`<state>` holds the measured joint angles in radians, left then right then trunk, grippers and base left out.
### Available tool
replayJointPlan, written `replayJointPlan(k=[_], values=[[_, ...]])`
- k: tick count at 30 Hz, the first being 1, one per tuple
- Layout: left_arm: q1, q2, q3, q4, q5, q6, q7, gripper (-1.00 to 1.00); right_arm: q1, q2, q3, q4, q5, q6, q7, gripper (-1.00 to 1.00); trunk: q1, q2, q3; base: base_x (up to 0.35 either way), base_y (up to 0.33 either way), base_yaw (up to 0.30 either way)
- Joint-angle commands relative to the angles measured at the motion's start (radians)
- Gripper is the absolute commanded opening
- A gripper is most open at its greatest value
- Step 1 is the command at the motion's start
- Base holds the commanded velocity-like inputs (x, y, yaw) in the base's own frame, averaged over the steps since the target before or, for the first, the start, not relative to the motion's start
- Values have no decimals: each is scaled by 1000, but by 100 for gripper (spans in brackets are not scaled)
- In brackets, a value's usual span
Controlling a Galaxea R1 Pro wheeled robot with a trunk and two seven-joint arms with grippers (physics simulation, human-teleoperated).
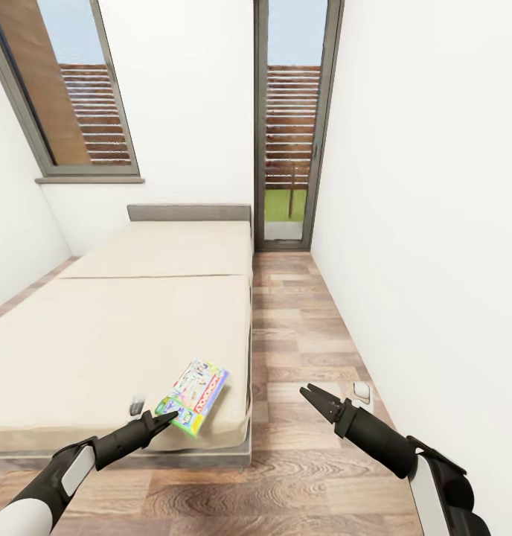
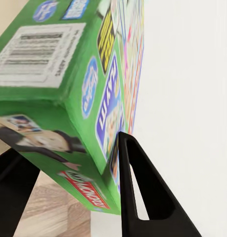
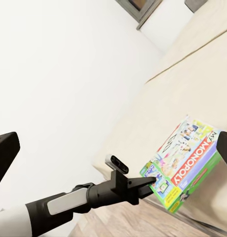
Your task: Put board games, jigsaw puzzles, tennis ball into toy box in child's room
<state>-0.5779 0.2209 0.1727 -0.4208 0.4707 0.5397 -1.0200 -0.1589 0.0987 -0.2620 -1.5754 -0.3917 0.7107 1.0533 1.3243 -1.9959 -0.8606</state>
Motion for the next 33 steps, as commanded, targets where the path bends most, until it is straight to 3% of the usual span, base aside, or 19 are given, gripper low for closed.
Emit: replayJointPlan(k=[1, 9, 19, 27, 33], values=[[0, 1, 1, 0, 3, 8, -2, -100, -1, 1, -2, 0, -3, 6, 2, 100, -4, 7, 2, 0, 0, 0], [0, 23, 2, -1, 5, 27, -3, -100, -1, 1, -2, 1, -3, 6, 2, 100, -35, 63, 27, 0, 0, 0], [0, 26, 0, -37, 2, 69, -31, -100, 1, 1, -2, 3, -1, 5, 2, 100, -73, 133, 59, 0, 0, 0], [0, 27, -7, -111, -6, 159, -105, -100, 1, 2, 0, 5, -1, 3, 2, 100, -73, 133, 59, 0, 0, 0], [0, 50, -9, -134, -6, 205, -117, -100, 1, 4, 3, 6, -2, 3, -3, 100, -88, 161, 71, 0, 0, 0]])
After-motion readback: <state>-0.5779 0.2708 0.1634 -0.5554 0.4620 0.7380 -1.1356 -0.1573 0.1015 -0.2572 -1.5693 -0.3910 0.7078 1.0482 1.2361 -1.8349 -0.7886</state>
